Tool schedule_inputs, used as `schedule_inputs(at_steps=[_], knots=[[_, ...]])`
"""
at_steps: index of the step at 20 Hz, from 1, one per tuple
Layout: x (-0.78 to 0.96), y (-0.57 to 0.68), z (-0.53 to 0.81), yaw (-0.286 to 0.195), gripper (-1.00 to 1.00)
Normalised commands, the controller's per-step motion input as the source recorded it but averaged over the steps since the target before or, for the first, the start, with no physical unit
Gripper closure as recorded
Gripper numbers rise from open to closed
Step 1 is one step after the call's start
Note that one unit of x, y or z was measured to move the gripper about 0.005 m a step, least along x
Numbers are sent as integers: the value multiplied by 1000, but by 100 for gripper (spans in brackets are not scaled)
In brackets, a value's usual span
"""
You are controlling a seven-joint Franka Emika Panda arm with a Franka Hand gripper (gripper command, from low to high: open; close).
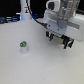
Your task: Open the kcup holder, insert the kcup into the holder, and close the kcup holder
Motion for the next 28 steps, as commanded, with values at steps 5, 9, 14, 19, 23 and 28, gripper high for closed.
schedule_inputs(at_steps=[5, 9, 14, 19, 23, 28], knots=[[-13, -520, 364, -196, -100], [-117, -511, 288, -228, -100], [-230, -411, 250, -243, -100], [-312, -352, 165, -254, -100], [-322, -365, 67, -250, -100], [-333, -432, 20, -233, -100]])
